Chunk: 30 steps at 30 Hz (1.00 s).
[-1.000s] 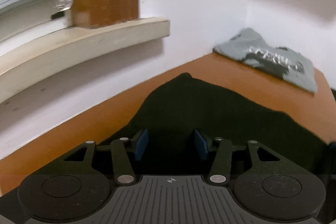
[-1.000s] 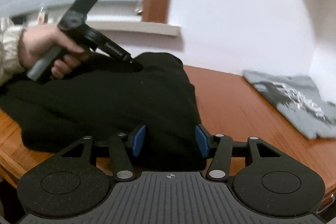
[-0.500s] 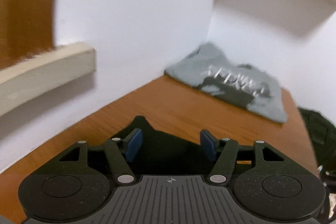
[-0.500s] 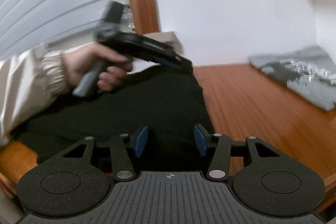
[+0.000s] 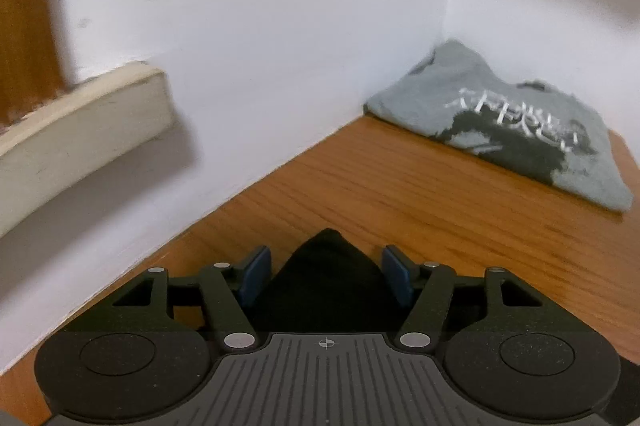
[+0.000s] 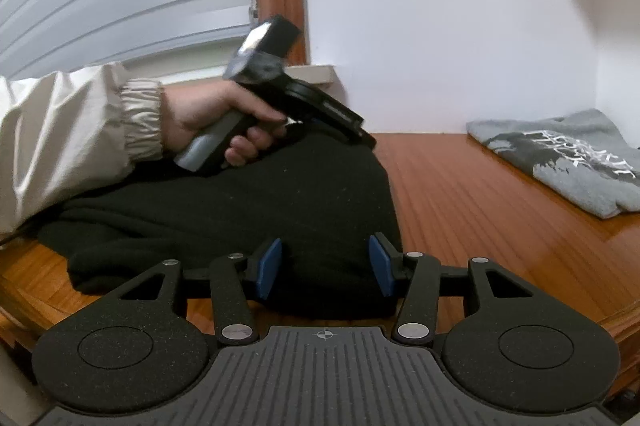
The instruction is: Fold clothes
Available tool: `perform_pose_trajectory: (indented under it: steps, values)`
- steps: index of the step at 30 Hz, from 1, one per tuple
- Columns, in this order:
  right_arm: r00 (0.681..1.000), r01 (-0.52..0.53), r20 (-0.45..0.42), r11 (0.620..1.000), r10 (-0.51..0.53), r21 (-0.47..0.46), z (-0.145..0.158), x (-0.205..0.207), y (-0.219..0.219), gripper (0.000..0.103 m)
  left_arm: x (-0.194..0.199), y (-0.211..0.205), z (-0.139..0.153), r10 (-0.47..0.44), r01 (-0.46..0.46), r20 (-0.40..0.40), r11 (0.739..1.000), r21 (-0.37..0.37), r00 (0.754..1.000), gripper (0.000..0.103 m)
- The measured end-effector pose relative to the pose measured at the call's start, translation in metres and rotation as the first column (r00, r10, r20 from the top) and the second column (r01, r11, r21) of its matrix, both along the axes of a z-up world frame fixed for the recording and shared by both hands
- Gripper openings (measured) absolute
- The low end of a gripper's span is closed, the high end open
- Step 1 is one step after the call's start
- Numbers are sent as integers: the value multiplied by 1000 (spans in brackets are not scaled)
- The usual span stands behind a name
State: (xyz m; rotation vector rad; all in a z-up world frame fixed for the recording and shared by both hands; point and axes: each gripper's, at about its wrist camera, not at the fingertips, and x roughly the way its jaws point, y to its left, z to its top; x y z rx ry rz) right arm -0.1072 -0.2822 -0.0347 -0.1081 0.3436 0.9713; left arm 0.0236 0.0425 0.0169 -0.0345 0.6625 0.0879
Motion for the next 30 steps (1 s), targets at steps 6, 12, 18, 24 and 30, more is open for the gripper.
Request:
perform_pose_trajectory:
  steps: [6, 12, 18, 24, 30]
  values:
    - [999, 17, 27, 1000, -18, 17, -2, -2, 1, 50, -72, 8, 40, 0, 2, 78, 999, -32, 997, 69]
    - [998, 62, 16, 997, -63, 34, 8, -10, 15, 71, -190, 40, 84, 27, -17, 150, 998, -62, 988, 71]
    - [999, 43, 5, 996, -43, 72, 21, -22, 45, 76, -297, 69, 87, 90, -90, 163, 996, -5, 982, 81]
    - [1000, 23, -4, 994, -23, 110, 33, -33, 75, 86, -347, 98, 60, 139, -140, 139, 990, 3, 981, 82]
    - [999, 27, 25, 1000, -27, 12, 36, -55, 122, 94, -366, 120, 52, 107, -94, 168, 992, -85, 980, 85]
